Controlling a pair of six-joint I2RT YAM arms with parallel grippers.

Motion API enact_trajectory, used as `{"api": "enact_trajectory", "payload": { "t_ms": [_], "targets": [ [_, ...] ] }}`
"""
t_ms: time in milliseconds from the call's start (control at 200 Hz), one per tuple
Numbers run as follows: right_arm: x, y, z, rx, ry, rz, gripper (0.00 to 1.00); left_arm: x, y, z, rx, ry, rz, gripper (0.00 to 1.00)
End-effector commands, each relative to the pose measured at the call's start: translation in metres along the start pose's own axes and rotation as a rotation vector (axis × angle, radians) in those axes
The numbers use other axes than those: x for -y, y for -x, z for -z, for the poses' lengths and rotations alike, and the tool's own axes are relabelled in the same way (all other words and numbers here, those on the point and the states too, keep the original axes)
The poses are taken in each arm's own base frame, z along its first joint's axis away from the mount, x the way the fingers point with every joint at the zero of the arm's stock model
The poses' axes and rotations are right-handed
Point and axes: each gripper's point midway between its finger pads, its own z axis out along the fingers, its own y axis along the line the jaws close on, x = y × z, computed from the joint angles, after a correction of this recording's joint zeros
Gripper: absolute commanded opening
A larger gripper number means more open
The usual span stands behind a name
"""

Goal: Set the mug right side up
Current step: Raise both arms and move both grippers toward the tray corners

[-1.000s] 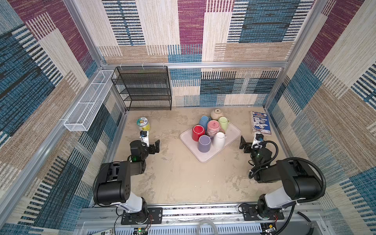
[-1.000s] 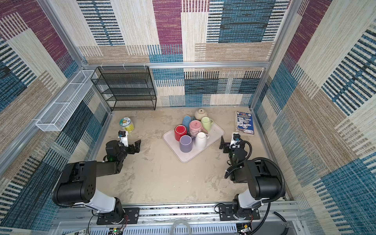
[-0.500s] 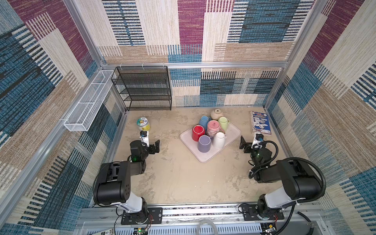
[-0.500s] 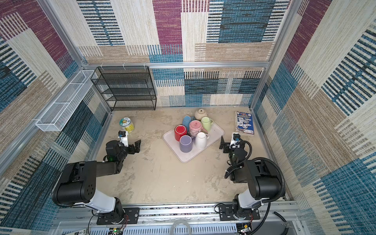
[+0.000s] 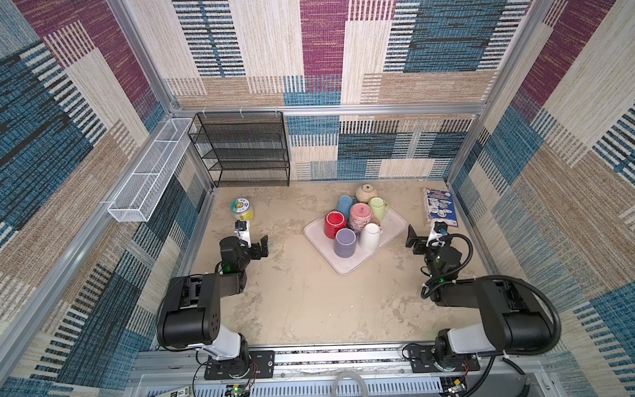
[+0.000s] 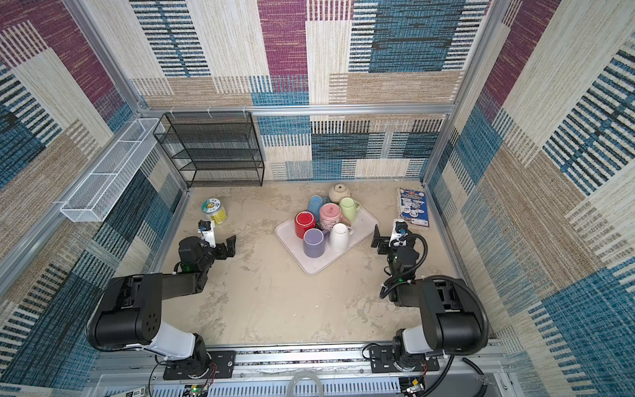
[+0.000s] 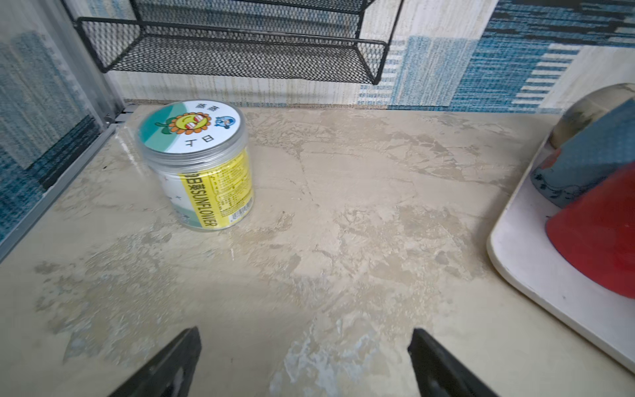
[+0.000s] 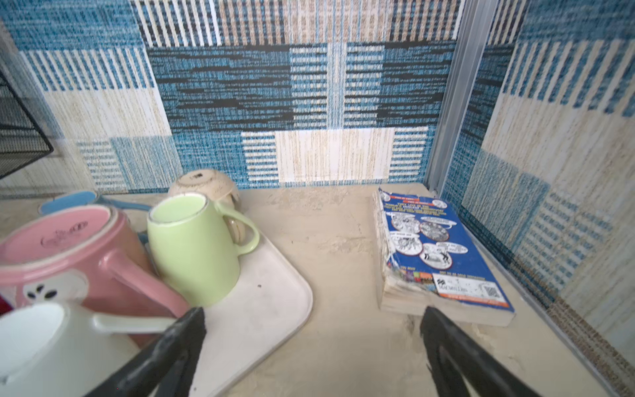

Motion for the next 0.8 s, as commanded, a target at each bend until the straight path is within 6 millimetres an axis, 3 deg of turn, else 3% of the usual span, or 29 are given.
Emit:
{"api": "enact_trajectory", "payload": {
  "t_ms": [0,40,175,346,491,621,701,796],
  "targets": [
    [0.013,-0.013,-0.002,-0.131,-0.081,-0.036,1.0,-0.008,0.013,0.004,-0.05,0.049,0.038,0.95],
    [0.015,-0.009,-0.001,-0.136,-0.094,-0.061,1.0,-0.008,0.021,0.007,-0.067,0.048,0.041,0.89],
    [0.01,0.013,0.003,-0.165,-0.086,-0.176,1.0,-0.003,0.058,0.025,-0.063,0.038,0.119,0.88],
    [-0.011,0.033,-0.003,-0.306,-0.008,-0.305,0.98,0.027,0.092,0.045,-0.102,-0.072,0.228,0.87],
    [-0.024,0.034,-0.004,-0.38,0.047,-0.36,0.97,0.074,0.097,0.04,-0.192,-0.145,0.196,0.87],
    [-0.026,0.016,-0.026,-0.477,0.032,-0.36,0.95,0.121,0.087,0.019,-0.335,-0.191,0.162,0.8],
    [-0.031,0.001,-0.044,-0.541,0.042,-0.374,0.93,0.139,0.077,0.005,-0.431,-0.197,0.157,0.75],
    [-0.034,-0.016,-0.066,-0.59,0.042,-0.388,0.91,0.146,0.065,-0.009,-0.476,-0.169,0.169,0.72]
  ]
}}
